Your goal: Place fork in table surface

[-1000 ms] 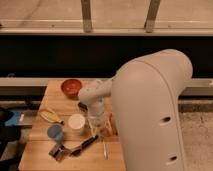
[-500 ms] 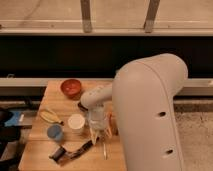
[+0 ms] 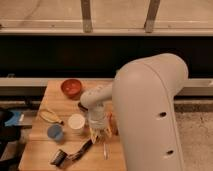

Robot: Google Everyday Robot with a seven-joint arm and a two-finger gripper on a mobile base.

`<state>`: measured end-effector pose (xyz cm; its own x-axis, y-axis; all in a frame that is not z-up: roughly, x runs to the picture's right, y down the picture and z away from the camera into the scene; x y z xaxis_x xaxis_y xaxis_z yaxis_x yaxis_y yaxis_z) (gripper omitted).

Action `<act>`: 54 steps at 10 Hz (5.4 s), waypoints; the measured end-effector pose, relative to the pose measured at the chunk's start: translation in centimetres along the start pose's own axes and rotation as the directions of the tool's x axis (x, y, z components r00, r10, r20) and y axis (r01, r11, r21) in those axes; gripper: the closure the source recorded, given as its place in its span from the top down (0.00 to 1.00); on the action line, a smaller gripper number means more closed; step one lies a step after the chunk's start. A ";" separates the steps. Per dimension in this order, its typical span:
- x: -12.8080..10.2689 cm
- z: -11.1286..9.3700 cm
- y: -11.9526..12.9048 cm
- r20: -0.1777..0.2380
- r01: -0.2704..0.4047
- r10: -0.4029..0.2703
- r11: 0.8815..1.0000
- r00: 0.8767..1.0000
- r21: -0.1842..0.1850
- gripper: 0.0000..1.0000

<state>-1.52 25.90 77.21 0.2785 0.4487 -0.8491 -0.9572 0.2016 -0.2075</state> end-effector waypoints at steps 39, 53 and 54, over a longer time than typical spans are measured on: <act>0.0 -0.1 0.0 0.001 0.001 -0.001 1.000 1.000 0.001 0.61; 0.4 -1.0 -0.2 -0.038 -0.033 0.037 0.995 0.999 0.093 0.61; 0.9 -0.6 -0.9 -0.049 -0.051 0.056 0.995 0.997 0.091 0.61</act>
<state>-0.46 25.59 76.38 0.2207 0.4157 -0.8823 -0.9591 0.2568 -0.1189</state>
